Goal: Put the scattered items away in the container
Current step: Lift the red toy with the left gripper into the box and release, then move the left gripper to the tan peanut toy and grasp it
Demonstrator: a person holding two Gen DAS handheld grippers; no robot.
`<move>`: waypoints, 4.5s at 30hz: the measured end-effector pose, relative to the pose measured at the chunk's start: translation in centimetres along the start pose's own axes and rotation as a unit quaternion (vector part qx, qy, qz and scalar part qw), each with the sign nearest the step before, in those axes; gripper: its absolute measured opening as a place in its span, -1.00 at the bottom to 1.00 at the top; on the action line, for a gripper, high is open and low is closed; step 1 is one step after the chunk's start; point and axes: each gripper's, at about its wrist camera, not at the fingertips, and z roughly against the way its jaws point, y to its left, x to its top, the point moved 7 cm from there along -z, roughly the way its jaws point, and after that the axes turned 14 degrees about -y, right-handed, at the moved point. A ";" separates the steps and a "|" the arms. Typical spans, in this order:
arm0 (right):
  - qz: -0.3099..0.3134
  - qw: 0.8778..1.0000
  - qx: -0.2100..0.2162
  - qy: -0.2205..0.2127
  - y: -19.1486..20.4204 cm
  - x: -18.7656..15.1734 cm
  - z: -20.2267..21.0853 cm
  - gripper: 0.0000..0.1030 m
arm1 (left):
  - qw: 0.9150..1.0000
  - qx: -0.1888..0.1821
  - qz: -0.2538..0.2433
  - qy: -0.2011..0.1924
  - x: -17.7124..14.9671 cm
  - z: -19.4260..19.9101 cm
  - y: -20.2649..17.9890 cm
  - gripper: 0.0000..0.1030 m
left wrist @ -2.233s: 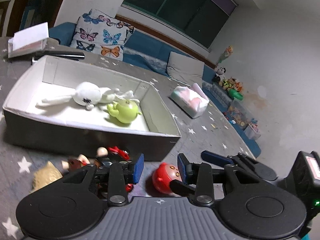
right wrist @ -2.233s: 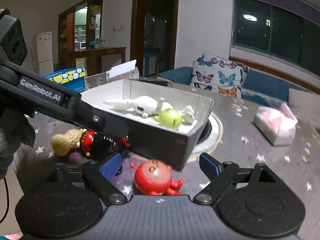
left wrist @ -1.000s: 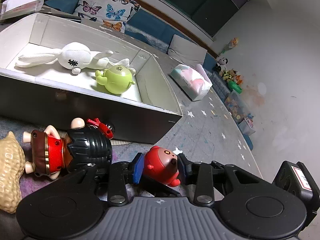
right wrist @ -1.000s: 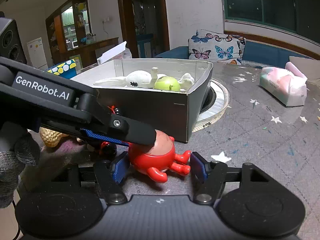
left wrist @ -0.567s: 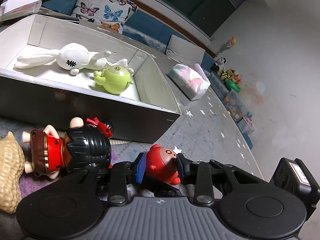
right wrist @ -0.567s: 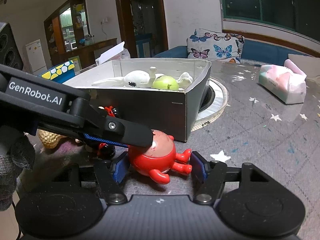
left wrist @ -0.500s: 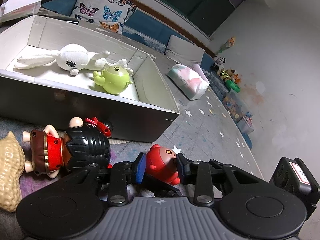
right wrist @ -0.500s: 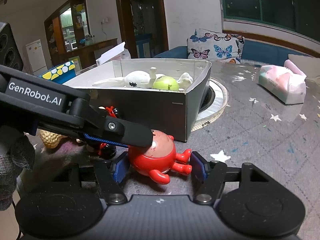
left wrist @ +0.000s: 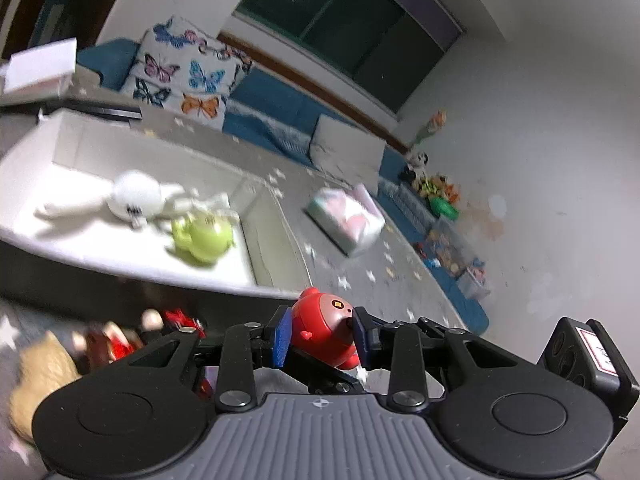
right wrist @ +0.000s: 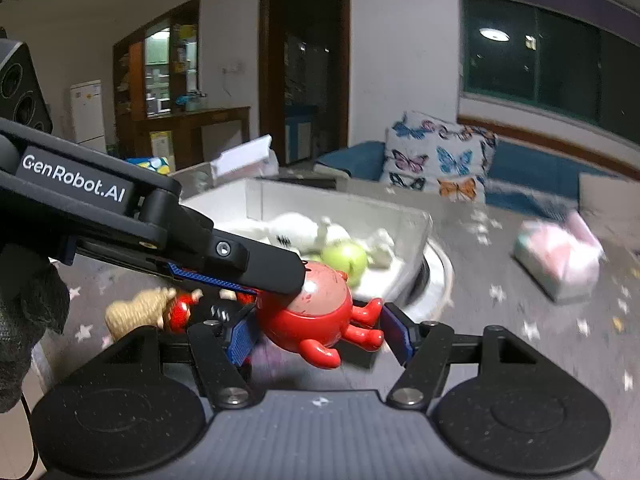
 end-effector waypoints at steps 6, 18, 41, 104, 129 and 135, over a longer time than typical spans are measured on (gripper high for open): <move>0.022 0.999 0.030 -0.003 1.3 2.5 -3.1 0.30 | 0.999 0.020 0.011 -0.024 3.0 0.1 2.1 -0.31; 0.013 0.996 0.077 0.047 3.3 3.7 -11.7 0.30 | 0.996 0.068 0.060 -0.012 7.0 -2.3 8.9 -0.32; 0.041 0.973 0.090 0.210 2.7 -0.1 -20.5 0.30 | 0.982 0.096 0.147 0.065 5.9 -8.2 16.2 -0.35; 0.026 0.996 0.089 0.012 5.3 2.4 -4.3 1.00 | 0.990 0.128 0.060 -0.029 3.1 5.0 11.4 -0.34; 0.035 0.972 0.220 0.079 15.5 -3.9 -4.4 0.77 | 0.983 0.135 0.126 -0.014 -0.1 8.4 14.4 -0.34; 0.033 0.970 0.221 0.091 16.3 -4.8 -5.2 0.61 | 0.981 0.131 0.145 0.000 -0.9 8.3 15.0 -0.35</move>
